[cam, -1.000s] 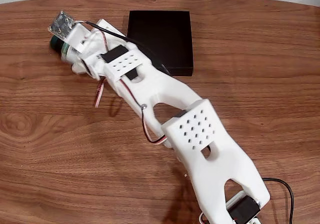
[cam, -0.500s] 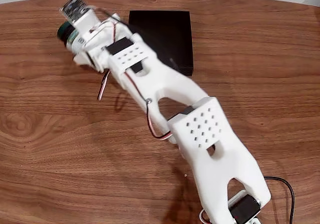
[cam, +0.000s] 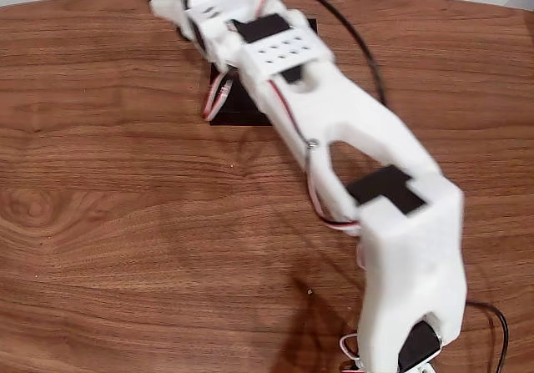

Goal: Pick up the pill bottle and place it in the black box.

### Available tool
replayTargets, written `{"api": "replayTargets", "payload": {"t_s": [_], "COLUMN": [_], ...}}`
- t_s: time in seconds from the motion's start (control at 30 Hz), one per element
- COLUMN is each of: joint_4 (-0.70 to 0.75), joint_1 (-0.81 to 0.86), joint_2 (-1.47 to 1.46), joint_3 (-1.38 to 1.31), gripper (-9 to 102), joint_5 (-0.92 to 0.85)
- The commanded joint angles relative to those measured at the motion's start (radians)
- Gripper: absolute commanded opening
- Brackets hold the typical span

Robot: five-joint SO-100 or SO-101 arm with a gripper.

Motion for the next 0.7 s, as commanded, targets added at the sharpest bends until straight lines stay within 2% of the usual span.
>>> {"api": "replayTargets", "payload": {"t_s": [0.0,0.2,0.47,0.67], "joint_4": [-0.436,-0.962,-1.424,-1.664], "joint_1": [0.057,0.143,0.163,0.140], "joint_2": [0.293,0.278,0.232,0.166], "joint_3": [0.290,0.621,0.802,0.928], "gripper": [0,0,0,0], "joint_5": [-0.017,0.012,0.012,0.078]}}
